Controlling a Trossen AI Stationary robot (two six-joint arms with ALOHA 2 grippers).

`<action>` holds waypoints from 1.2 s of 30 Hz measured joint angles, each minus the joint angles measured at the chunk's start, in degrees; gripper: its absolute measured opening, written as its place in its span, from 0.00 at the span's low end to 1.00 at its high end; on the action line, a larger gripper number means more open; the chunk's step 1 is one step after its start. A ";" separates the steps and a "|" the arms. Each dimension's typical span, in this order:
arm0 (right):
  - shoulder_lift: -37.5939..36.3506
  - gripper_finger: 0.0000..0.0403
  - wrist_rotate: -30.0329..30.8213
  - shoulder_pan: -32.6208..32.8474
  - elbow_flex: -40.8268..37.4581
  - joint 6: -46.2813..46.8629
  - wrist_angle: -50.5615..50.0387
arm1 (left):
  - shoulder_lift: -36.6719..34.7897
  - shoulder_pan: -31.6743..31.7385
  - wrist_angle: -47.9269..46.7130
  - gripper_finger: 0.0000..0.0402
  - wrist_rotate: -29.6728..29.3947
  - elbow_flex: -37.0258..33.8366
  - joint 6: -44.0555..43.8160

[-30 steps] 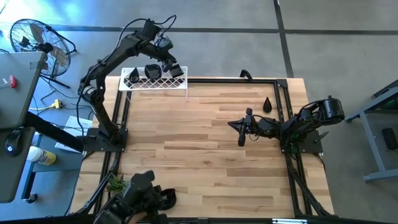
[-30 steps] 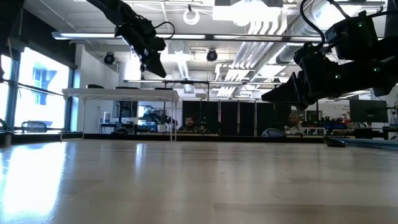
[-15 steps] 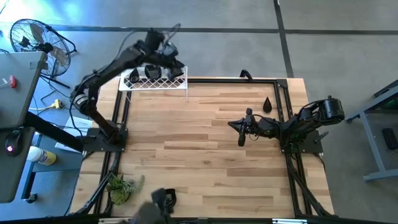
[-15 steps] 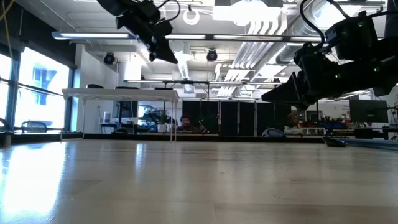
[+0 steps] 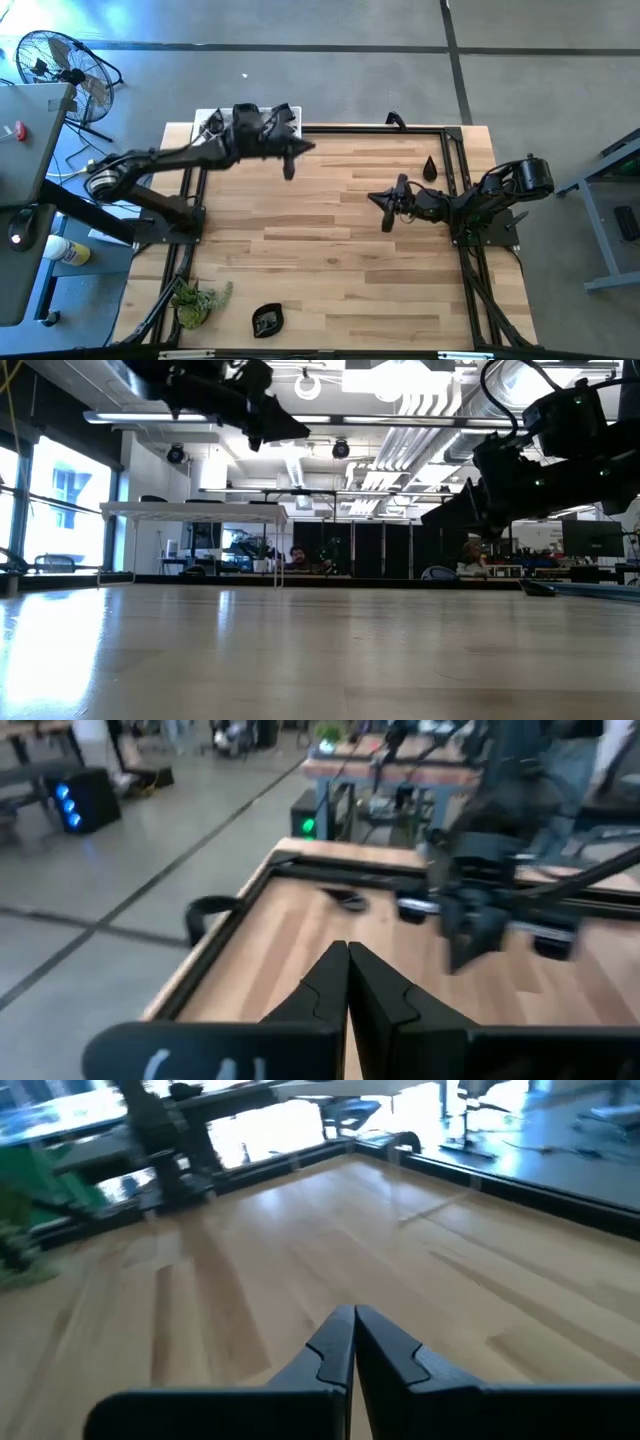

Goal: Pick & Place Mini shaped plates
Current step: Stack the drop-shaped plate on top of the drop-shaped plates on the shelf

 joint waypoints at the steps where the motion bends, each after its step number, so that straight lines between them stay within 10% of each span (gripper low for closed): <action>1: 0.00 0.02 1.14 -0.02 0.00 1.16 -0.35 | -0.97 -1.25 2.74 0.00 -0.80 -2.42 -0.32; 12: -0.05 0.22 5.57 -3.19 5.01 7.15 -9.22 | -3.72 -10.22 27.71 0.00 -10.13 -22.85 -2.73; 27: -11.77 0.41 8.50 -12.37 34.32 19.50 -96.85 | -3.70 -11.56 38.24 0.00 -2.81 -33.49 -7.43; 36: -12.41 0.35 15.08 -25.07 29.72 36.37 -108.09 | -3.68 -11.56 36.58 0.00 1.66 -33.49 -7.71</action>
